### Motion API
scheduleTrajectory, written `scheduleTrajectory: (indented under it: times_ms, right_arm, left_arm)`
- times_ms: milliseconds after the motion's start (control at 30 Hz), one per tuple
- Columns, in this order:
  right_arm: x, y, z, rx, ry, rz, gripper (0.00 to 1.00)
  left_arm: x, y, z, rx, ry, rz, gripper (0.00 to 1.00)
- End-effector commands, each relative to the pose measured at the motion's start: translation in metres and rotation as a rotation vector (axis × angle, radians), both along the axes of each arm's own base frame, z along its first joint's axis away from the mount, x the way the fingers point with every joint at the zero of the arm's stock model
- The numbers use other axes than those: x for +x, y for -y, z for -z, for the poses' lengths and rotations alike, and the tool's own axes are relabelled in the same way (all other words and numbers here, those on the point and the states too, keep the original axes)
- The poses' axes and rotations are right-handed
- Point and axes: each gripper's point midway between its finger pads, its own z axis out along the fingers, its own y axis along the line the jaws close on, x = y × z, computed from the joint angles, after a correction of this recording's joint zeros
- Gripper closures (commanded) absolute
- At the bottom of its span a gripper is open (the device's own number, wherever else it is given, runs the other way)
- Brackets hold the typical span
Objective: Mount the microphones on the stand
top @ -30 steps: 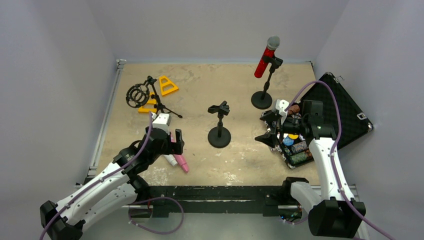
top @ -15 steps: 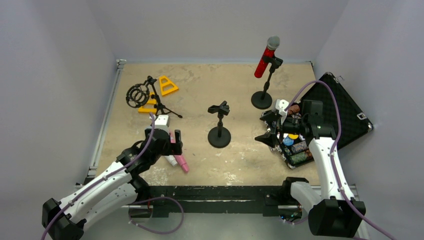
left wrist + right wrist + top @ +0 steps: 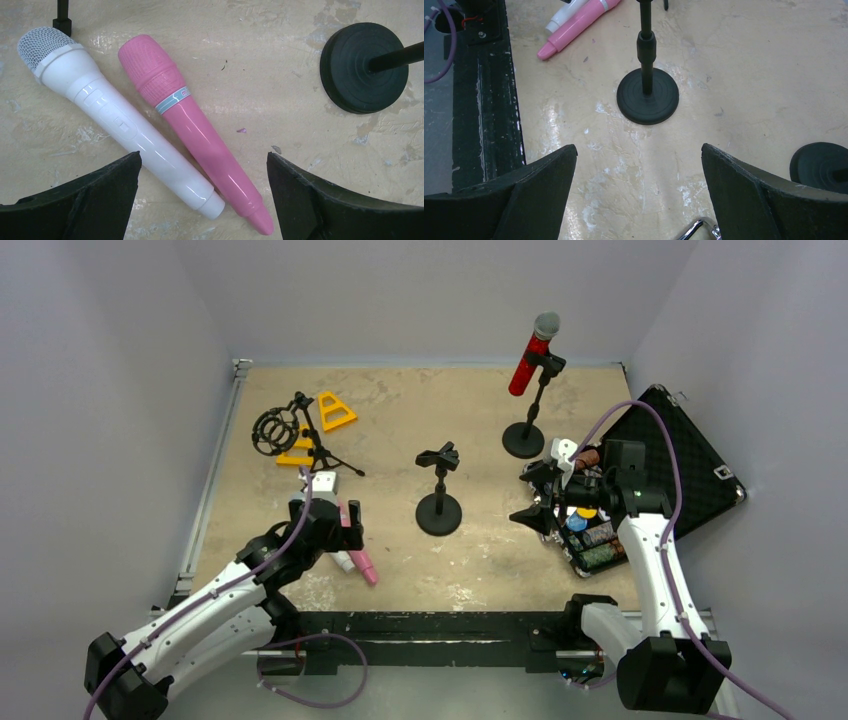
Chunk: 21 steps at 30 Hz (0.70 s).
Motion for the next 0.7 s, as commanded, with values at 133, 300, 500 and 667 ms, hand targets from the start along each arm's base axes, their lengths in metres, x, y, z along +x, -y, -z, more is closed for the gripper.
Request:
scheduleTrajectory:
  times_ms: [133,300,500,667]
  right_arm:
    - [0.002,0.000,-0.009,0.012,0.023,-0.008,0.01]
    - [0.002,-0.001,-0.009,0.011,0.023,-0.009,0.01]
    - [0.002,0.000,-0.010,0.011,0.024,-0.009,0.01]
    - [0.001,0.000,-0.010,0.010,0.026,-0.010,0.01]
  left_arm:
    - [0.007,-0.009,0.001,-0.002,0.015,-0.088,0.04]
    - [0.010,-0.015,0.006,0.025,0.013,-0.131,0.09]
    - [0.023,-0.020,0.008,0.042,0.005,-0.200,0.16]
    - [0.027,-0.010,0.015,0.018,-0.052,-0.217,0.23]
